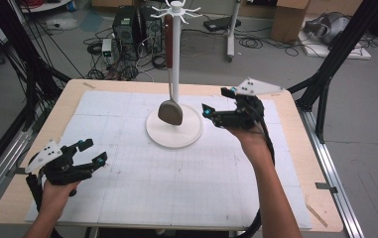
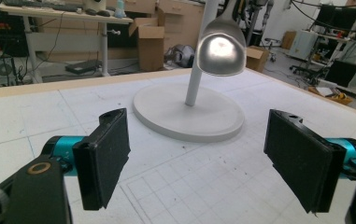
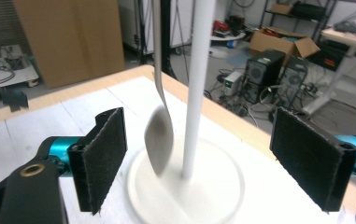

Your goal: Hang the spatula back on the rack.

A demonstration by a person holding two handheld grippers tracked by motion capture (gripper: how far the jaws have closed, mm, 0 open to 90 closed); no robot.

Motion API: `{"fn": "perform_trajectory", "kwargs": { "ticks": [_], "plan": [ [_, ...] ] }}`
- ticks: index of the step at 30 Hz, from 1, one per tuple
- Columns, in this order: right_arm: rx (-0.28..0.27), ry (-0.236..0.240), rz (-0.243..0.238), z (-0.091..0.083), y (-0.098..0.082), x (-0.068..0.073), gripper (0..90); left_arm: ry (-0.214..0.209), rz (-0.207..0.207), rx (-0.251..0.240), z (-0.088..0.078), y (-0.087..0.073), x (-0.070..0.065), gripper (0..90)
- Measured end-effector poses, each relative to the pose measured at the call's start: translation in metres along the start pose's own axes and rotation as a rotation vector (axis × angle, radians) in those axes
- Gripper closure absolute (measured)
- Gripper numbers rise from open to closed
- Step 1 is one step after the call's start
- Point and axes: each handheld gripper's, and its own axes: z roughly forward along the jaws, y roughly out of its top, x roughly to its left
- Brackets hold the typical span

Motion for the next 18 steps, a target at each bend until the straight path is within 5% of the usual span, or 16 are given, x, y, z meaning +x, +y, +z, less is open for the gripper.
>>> {"fn": "perform_trajectory", "kwargs": {
  "ticks": [10,18],
  "plan": [
    [0.032,-0.102,-0.006,-0.049,-0.068,0.007,16.9,0.012,0.008,0.010,0.001,-0.001,0.002,22.7],
    [0.028,-0.204,0.065,-0.087,-0.126,0.015,16.8,0.020,0.009,0.012,0.002,-0.003,0.003,22.7]
  ]
}}
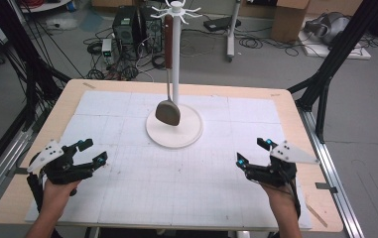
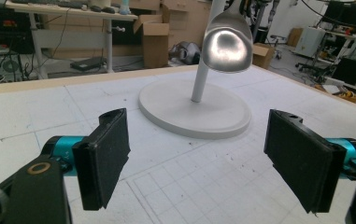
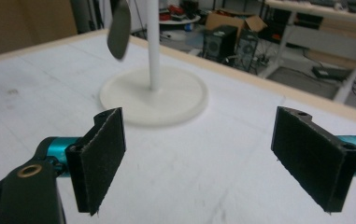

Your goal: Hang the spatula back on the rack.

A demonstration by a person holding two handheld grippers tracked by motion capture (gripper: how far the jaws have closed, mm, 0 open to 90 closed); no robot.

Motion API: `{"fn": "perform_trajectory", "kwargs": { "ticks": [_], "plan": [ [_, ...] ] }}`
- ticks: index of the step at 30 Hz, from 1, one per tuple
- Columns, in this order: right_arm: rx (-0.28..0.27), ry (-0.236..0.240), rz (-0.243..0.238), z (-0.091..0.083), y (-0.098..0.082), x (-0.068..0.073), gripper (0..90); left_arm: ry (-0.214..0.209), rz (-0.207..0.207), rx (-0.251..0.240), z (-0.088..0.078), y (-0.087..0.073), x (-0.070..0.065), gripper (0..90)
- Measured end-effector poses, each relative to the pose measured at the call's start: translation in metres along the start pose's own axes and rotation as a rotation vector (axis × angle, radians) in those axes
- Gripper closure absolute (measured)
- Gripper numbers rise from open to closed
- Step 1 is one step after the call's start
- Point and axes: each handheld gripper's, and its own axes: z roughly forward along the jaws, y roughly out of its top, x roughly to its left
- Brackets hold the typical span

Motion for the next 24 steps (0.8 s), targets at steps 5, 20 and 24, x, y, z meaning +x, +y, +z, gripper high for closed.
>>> {"fn": "perform_trajectory", "kwargs": {
  "ticks": [5,20,24],
  "plan": [
    [0.022,-0.050,0.032,-0.017,-0.028,-0.001,16.8,0.000,0.005,0.001,0.000,-0.001,-0.001,22.8],
    [0.023,-0.114,0.083,-0.044,-0.050,-0.004,16.9,-0.010,0.019,0.008,-0.003,-0.008,-0.006,22.9],
    [0.036,-0.118,0.070,-0.042,-0.050,-0.002,16.9,-0.012,0.022,0.010,-0.004,-0.009,-0.007,22.9]
  ]
}}
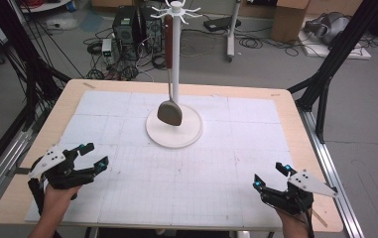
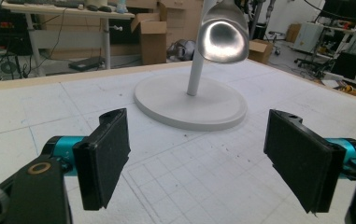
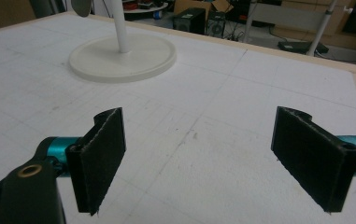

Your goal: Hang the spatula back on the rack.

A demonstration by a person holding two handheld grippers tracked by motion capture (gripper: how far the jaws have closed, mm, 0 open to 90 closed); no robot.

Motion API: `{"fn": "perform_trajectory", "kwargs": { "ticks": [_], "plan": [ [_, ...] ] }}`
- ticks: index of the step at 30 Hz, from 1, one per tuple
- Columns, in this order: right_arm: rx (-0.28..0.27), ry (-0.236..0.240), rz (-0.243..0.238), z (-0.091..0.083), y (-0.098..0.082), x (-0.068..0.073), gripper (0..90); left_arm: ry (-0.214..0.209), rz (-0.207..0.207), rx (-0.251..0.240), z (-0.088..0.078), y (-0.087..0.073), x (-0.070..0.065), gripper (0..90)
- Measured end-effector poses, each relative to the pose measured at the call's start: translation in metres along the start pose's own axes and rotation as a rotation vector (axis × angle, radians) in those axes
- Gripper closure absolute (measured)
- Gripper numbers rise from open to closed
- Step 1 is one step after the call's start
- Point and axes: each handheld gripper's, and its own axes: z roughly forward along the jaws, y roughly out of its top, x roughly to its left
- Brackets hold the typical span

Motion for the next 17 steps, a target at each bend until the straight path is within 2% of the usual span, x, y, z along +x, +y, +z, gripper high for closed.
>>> {"fn": "perform_trajectory", "kwargs": {
  "ticks": [17],
  "plan": [
    [0.003,-0.009,0.023,0.0012,-0.0044,-0.0074,16.9,0.008,-0.002,0.024,0.0041,-0.0054,-0.0011,23.1]
  ]
}}
